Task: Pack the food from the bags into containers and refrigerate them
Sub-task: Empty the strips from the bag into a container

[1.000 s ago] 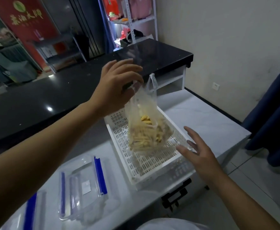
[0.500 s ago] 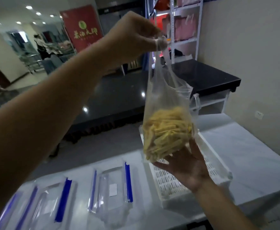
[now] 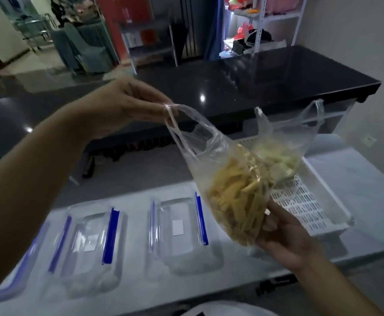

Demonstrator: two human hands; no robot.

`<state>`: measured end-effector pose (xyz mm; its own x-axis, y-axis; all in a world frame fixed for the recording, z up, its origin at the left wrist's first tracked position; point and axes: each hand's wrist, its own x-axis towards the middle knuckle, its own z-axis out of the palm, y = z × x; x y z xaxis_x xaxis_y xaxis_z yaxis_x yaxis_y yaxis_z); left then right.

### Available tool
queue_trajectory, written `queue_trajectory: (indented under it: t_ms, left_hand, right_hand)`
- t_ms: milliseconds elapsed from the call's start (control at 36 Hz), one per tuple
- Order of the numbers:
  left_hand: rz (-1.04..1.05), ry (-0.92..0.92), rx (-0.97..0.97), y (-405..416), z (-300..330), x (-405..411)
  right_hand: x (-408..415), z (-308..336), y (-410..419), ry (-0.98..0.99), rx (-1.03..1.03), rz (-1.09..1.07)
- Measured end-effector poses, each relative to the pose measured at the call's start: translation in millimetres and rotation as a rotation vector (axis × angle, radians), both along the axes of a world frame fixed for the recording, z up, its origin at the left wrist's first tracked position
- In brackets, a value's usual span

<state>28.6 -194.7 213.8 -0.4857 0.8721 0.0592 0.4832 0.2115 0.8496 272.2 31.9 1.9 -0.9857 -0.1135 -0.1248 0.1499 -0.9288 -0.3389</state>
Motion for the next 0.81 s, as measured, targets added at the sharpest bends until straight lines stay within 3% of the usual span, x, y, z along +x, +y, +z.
queue_trajectory:
  t_ms: [28, 139, 278, 472, 806]
  left_hand:
    - [0.009, -0.037, 0.027, -5, -7, 1]
    - [-0.003, -0.135, 0.096, -14, -18, 8]
    - [0.022, -0.176, 0.109, -16, -23, 17]
    - [0.303, -0.354, 0.122, -26, -58, 16]
    - [0.483, -0.551, 0.103, -49, -137, 6]
  right_hand:
    - [2, -1, -5, 0.055, -0.003, 0.009]
    - [0, -12, -16, -0.126, -0.031, -0.082]
    - [-4, -28, -35, -0.256, 0.204, -0.125]
    - [-8, -24, -43, -0.285, 0.612, -0.362]
    - [9, -23, -63, -0.443, 0.869, -0.530]
